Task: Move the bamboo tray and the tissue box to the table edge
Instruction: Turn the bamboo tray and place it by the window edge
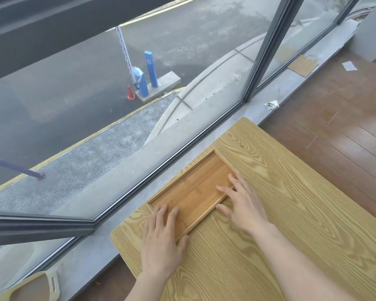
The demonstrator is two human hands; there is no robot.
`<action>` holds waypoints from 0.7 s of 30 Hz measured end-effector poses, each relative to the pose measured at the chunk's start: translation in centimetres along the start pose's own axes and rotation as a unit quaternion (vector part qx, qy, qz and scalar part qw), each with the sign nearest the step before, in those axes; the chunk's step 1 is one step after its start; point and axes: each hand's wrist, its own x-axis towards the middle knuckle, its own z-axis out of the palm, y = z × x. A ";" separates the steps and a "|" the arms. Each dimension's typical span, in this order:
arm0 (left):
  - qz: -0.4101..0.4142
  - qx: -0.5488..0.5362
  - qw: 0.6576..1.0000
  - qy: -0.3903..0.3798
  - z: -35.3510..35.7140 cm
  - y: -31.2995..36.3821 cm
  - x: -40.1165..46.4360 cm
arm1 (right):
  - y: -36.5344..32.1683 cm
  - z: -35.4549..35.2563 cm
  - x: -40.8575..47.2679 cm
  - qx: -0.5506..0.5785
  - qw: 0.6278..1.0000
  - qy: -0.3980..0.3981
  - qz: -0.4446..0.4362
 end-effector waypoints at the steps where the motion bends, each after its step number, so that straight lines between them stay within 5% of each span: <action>1: -0.003 -0.003 1.000 0.002 0.0 0.1 0.1 | -0.1 -0.1 0.2 0.002 1.000 0.003 0.001; 21: -0.006 -0.025 1.000 0.004 0.0 0.2 1.5 | -0.9 -0.2 1.8 -0.005 1.000 -0.002 0.022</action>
